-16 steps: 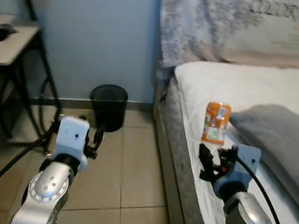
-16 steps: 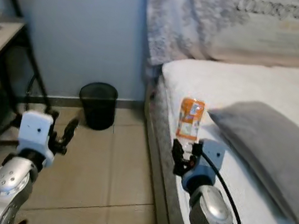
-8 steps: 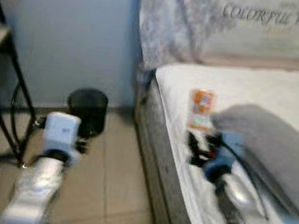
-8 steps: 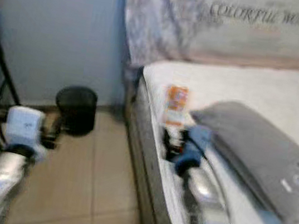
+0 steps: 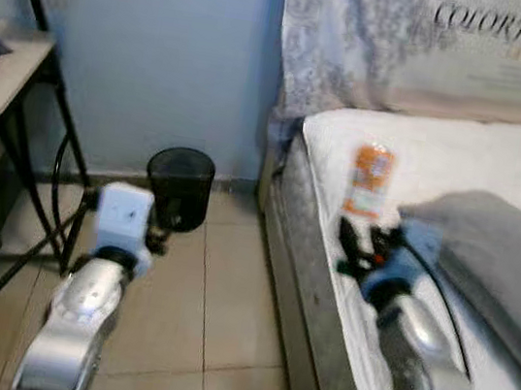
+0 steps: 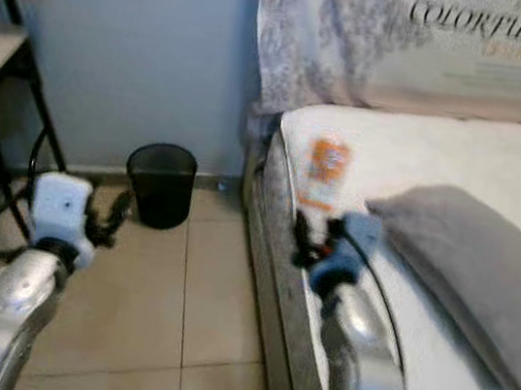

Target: Clean up the room

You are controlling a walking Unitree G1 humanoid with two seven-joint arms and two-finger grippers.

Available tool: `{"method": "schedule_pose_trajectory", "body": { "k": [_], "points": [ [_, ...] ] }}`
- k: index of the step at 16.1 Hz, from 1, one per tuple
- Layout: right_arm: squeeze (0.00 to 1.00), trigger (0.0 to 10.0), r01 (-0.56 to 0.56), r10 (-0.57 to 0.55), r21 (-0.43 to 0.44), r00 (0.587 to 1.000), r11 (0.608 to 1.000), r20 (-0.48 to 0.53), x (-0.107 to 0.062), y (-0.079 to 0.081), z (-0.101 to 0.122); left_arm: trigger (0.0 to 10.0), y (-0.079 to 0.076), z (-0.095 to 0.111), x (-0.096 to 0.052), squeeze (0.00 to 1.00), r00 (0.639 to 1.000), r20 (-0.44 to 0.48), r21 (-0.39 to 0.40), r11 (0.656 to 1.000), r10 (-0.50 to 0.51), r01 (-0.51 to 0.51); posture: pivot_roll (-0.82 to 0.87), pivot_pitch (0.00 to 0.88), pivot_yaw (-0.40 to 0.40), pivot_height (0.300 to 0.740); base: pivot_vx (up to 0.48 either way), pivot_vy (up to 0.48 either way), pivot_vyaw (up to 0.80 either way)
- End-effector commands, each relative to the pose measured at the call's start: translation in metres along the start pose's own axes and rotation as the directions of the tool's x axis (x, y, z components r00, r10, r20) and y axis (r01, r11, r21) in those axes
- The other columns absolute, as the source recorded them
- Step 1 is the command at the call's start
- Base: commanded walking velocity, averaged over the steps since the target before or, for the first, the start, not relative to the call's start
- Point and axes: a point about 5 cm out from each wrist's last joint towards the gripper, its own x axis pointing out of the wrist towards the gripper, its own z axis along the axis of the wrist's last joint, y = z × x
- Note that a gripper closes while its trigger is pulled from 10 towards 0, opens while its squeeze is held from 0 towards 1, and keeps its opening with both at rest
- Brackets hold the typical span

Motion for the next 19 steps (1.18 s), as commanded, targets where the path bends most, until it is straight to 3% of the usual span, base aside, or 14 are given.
{"method": "schedule_pose_trajectory", "body": {
  "k": [1,2,5,9,15,19],
  "points": [
    [0.0,10.0,-0.005,0.003,0.035,0.999,0.999,0.05,0.003,0.003,0.005,10.0,0.001,0.0,0.0,0.0,1.0,-0.003,0.016,1.0,-0.005,0.005,0.01,0.0,-0.013,0.74,0.0,0.0,0.0],
    [0.0,10.0,-0.016,0.019,-0.047,0.997,0.999,0.069,0.004,0.004,0.008,10.0,0.002,0.001,0.001,0.0,1.0,-0.001,0.015,1.0,-0.003,0.003,0.01,0.0,-0.01,0.74,0.0,0.0,0.0],
    [0.0,10.0,0.04,-0.032,-0.097,0.996,0.995,0.08,0.008,0.0,0.012,10.0,0.005,0.002,0.005,0.0,1.0,0.003,0.012,1.0,-0.001,0.001,0.01,0.0,-0.003,0.74,0.174,0.0,0.0],
    [0.0,10.0,-0.048,0.056,-0.129,0.997,0.99,0.056,0.008,0.01,0.005,10.0,0.007,0.003,0.005,0.0,1.0,-0.002,0.025,1.0,0.011,-0.011,0.03,0.0,-0.022,0.74,0.299,0.0,0.4],
    [0.0,10.0,0.151,-0.121,-0.249,0.984,0.957,0.129,0.01,-0.005,0.004,10.0,0.008,0.003,0.007,0.0,1.0,-0.004,0.046,0.999,0.001,0.0,0.01,0.0,-0.005,0.74,0.303,0.0,0.13],
    [0.0,10.0,0.087,-0.074,-0.146,0.993,0.985,0.089,0.013,-0.002,0.003,10.0,0.007,0.003,0.01,0.0,1.0,-0.004,0.051,0.999,0.001,-0.001,0.01,0.0,-0.006,0.74,0.292,0.0,0.0]
  ]
}}
